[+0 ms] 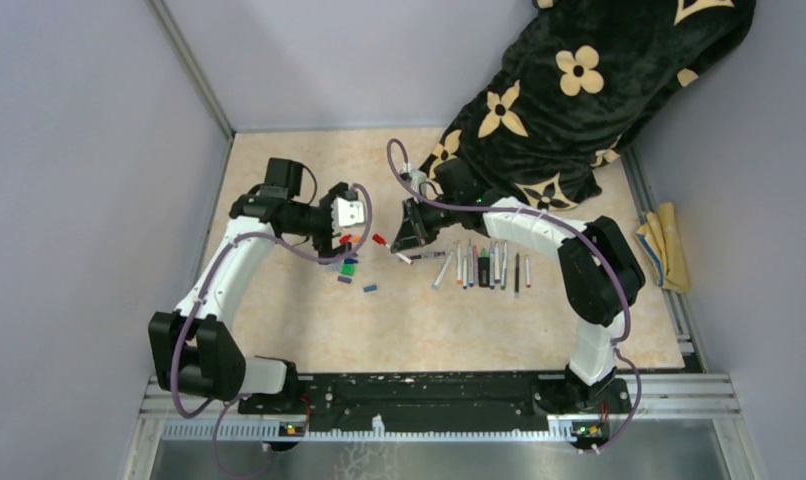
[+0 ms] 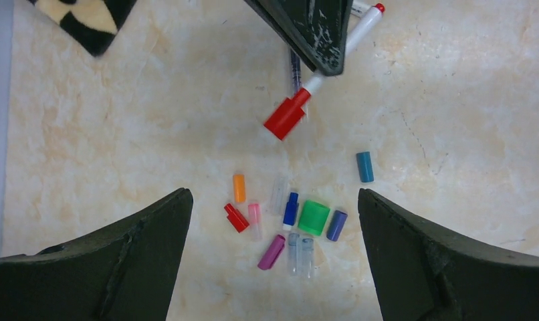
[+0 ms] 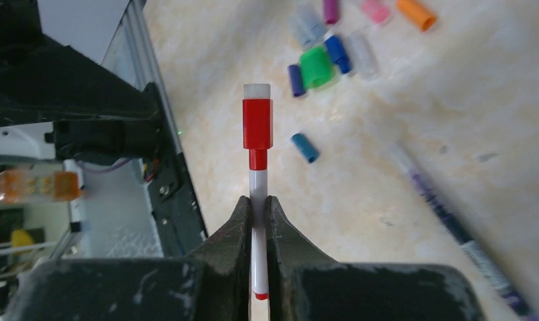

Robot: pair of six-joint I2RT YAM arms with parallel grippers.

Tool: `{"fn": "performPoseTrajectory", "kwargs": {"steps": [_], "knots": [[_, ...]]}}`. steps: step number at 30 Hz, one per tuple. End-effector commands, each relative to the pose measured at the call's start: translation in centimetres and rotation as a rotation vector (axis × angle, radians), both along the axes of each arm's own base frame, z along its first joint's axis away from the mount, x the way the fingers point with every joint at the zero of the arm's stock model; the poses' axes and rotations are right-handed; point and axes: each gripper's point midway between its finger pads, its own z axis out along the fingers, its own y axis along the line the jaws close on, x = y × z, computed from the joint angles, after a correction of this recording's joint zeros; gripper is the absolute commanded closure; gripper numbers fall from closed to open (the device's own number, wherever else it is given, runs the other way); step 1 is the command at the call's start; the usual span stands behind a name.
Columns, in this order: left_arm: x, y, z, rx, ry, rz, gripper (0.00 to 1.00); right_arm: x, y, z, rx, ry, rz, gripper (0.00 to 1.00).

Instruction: Open the pen caps

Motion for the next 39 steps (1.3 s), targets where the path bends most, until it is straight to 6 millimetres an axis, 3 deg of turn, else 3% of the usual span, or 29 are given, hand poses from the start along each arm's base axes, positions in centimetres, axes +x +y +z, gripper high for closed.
{"fn": "performPoseTrajectory", "kwargs": {"steps": [1,8,11,19,23,25,28,32,34,36,39], "knots": [[0.1,-1.1,-0.4,0.109,-0.169,-0.105,0.01,-5.0,1.0,3.1,0.103,0.1,0.16,1.0],[-2.4,-2.7,-2.5,0.256,-0.221,-0.266,0.02,-7.0,2.8,4.6,0.129,0.131,0.244,1.0],[-3.1,-2.5,-3.4,0.323,-0.213,-0.304,0.11,-7.0,3.1,4.4,0.129,0.148,0.249,1.0],[-4.2,-2.0,-4.9,0.408,-0.207,-0.342,0.56,-6.8,3.4,4.2,0.134,0.161,0.243,1.0],[-4.1,-2.4,-4.5,0.397,-0.233,-0.345,0.85,-6.6,3.4,3.5,0.121,0.176,0.227,1.0],[-4.1,-2.7,-4.1,0.384,-0.241,-0.342,1.0,-6.8,3.6,2.9,0.118,0.186,0.213,0.9],[-4.1,-3.0,-3.8,0.376,-0.249,-0.338,1.0,-7.2,4.1,2.2,0.13,0.214,0.203,0.77],[-4.0,-2.9,-3.9,0.382,-0.25,-0.337,1.0,-7.8,4.7,2.2,0.172,0.254,0.222,0.77],[-3.9,-2.9,-3.9,0.384,-0.252,-0.336,1.0,-7.9,4.8,2.2,0.183,0.262,0.227,0.84],[-3.9,-2.7,-3.9,0.395,-0.256,-0.338,1.0,-7.8,4.6,2.0,0.166,0.265,0.221,0.99],[-3.2,-2.1,-4.2,0.44,-0.272,-0.319,1.0,-7.5,3.9,1.8,0.141,0.247,0.204,1.0]]}}
